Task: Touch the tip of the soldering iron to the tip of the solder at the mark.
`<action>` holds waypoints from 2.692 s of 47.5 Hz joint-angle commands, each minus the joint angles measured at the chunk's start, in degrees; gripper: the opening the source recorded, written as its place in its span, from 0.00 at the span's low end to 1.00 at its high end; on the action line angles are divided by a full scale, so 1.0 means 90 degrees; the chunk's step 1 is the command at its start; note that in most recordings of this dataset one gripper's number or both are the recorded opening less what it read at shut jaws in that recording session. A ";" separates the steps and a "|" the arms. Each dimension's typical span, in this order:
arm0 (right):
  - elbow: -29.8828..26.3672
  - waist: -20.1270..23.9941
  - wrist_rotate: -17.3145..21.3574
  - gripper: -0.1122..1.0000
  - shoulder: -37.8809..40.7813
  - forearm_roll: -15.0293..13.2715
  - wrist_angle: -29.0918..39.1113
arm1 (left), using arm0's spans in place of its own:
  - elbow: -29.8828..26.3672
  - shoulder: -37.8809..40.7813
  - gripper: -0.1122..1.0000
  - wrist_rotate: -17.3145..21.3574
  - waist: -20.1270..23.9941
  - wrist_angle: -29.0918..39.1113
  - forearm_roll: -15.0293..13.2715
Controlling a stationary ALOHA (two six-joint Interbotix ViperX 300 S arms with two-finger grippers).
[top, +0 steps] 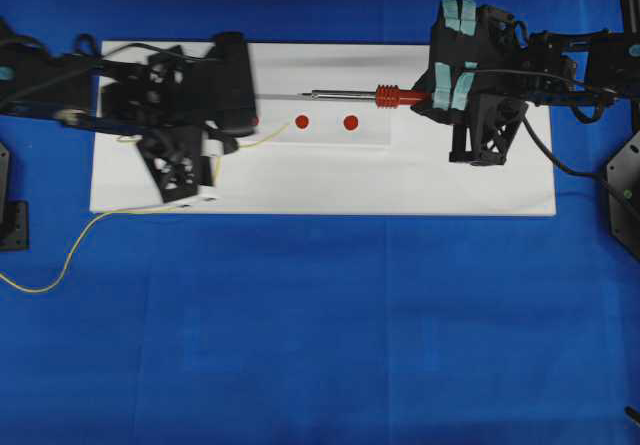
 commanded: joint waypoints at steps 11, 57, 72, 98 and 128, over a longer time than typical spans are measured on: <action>0.0029 -0.0020 -0.0010 0.16 -0.0205 -0.0059 -0.0059 | -0.0537 0.0625 0.11 -0.0029 0.0059 0.0039 0.0010; 0.0166 -0.0020 0.0010 0.16 -0.0068 -0.0039 -0.0273 | -0.0566 0.0713 0.11 -0.0010 0.0205 0.0146 0.0010; 0.0068 0.0049 0.0020 0.16 0.0283 -0.0029 -0.0264 | -0.0566 0.0713 0.11 -0.0010 0.0195 0.0146 0.0010; -0.0107 0.0059 0.0020 0.16 0.0928 -0.0010 -0.0303 | -0.0566 0.0713 0.11 -0.0010 0.0166 0.0166 0.0010; -0.0107 0.0156 0.0020 0.16 0.0957 -0.0029 -0.0342 | -0.0566 0.0713 0.11 0.0000 0.0156 0.0186 0.0010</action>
